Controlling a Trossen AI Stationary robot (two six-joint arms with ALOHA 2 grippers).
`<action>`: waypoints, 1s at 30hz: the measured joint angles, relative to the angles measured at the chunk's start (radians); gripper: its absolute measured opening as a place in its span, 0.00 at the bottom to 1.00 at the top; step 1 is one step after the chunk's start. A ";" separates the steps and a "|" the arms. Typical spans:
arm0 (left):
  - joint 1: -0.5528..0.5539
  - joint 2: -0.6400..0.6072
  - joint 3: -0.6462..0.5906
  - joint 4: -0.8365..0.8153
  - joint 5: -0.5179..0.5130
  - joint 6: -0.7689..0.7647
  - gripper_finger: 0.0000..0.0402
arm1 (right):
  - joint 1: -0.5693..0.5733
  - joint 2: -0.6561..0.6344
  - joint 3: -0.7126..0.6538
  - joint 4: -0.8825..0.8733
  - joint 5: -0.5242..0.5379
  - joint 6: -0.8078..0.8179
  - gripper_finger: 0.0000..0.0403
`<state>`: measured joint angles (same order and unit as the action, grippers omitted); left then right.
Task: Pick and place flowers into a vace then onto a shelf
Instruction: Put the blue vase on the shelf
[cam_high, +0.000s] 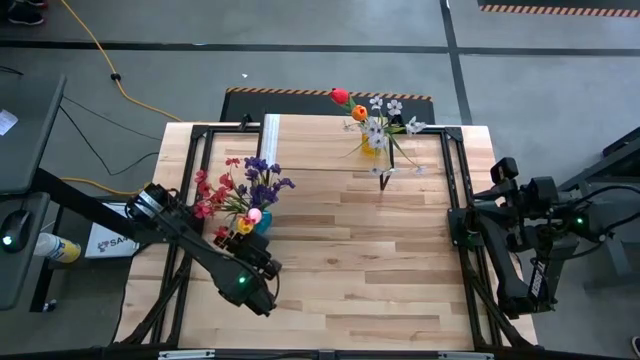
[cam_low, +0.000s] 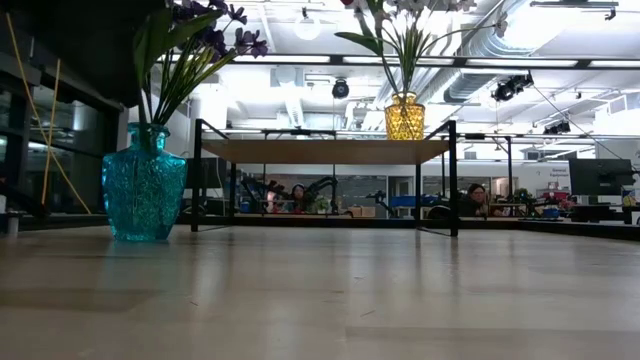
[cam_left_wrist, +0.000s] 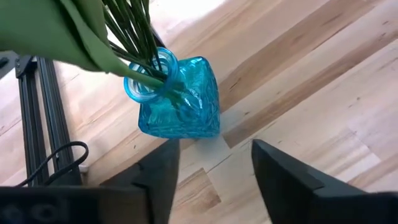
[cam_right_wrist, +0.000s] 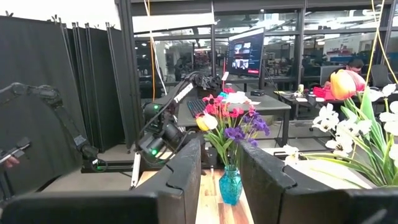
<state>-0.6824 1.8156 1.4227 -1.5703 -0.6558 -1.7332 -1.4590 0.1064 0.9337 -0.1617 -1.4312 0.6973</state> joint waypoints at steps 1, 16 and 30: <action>-0.001 0.000 0.000 0.000 0.000 0.000 0.60 | 0.000 0.000 0.000 0.000 0.000 -0.002 0.25; 0.001 0.000 0.000 0.000 -0.016 0.079 0.89 | 0.000 0.000 0.000 -0.069 0.012 -0.056 0.25; 0.002 0.000 0.000 -0.001 -0.149 0.211 0.93 | 0.000 0.000 0.000 -0.090 0.043 -0.077 0.25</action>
<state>-0.6807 1.8156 1.4223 -1.5711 -0.8043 -1.5227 -1.4590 0.1062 0.9333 -0.2512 -1.3884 0.6201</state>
